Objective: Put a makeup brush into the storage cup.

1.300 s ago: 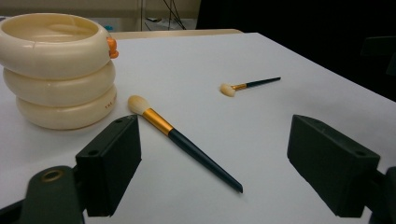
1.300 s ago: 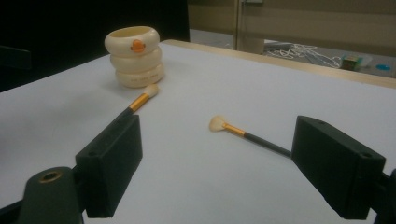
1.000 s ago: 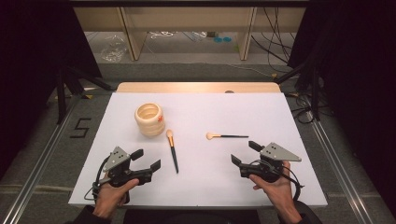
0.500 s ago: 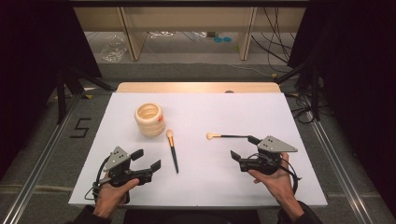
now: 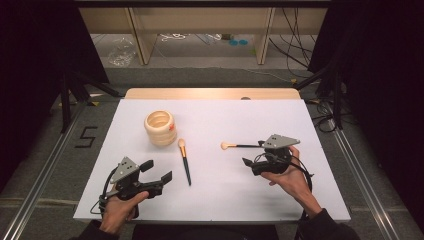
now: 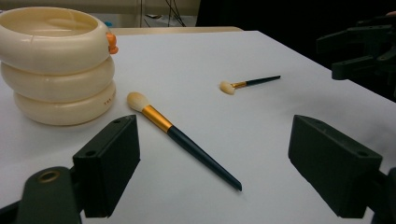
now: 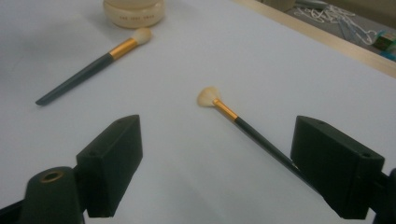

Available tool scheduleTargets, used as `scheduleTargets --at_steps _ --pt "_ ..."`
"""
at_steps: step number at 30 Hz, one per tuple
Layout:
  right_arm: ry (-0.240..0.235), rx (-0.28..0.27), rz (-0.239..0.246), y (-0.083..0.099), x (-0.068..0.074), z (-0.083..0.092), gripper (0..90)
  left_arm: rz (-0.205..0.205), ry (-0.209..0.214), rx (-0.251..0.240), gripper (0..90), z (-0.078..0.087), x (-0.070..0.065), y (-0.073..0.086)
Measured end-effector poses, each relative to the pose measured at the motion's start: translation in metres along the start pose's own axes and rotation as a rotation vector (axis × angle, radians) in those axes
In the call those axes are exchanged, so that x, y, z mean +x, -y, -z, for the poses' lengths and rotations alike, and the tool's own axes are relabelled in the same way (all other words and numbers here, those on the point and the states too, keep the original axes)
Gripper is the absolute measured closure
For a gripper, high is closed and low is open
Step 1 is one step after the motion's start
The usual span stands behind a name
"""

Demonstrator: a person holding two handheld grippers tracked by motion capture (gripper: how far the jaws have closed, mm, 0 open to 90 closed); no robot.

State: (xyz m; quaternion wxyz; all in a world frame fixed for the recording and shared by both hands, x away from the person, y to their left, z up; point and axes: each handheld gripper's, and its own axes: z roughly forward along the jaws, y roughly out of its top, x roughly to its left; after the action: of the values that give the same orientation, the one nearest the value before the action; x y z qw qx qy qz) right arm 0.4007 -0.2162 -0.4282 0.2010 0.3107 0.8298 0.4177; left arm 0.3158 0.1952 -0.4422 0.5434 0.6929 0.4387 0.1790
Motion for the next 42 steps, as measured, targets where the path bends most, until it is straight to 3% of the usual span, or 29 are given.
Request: scheduleTargets --at_steps 2,8,13,19,20,23,24,25,31,42 --pt "-0.004 0.032 -0.012 -0.005 -0.011 -0.009 18.7 0.000 -0.001 -0.001 16.6 0.000 0.000 0.000" --pt "-0.034 0.055 -0.032 -0.018 -0.029 -0.024 22.1 0.000 0.000 0.002 16.6 -0.001 0.000 0.000" --pt "-0.053 0.067 -0.056 -0.023 -0.038 -0.035 23.7 0.002 0.000 0.000 16.6 0.000 0.000 0.000" --pt "-0.069 0.116 -0.045 -0.028 -0.048 -0.051 24.5 0.002 0.003 0.000 16.6 0.000 0.000 0.000" --pt "-0.079 0.148 -0.025 -0.029 -0.051 -0.056 25.5 0.001 0.005 0.001 16.6 -0.001 0.000 0.000" --pt "-0.098 0.166 -0.011 -0.031 -0.053 -0.062 28.4 0.003 0.002 0.002 16.6 -0.001 0.000 0.000" --pt "-0.114 0.180 -0.019 -0.032 -0.053 -0.064 30.4 0.004 0.002 0.002 16.6 -0.001 0.000 0.000" --pt "-0.136 0.202 0.004 -0.033 -0.055 -0.067 31.5 0.002 0.005 0.001 16.6 -0.001 0.000 0.000" --pt "-0.140 0.289 0.074 -0.037 -0.057 -0.082 40.7 0.000 0.006 0.003 16.6 -0.001 0.000 0.000" --pt "-0.152 0.380 0.094 -0.036 -0.066 -0.097 46.5 0.001 0.008 0.003 16.8 -0.001 0.000 0.000"
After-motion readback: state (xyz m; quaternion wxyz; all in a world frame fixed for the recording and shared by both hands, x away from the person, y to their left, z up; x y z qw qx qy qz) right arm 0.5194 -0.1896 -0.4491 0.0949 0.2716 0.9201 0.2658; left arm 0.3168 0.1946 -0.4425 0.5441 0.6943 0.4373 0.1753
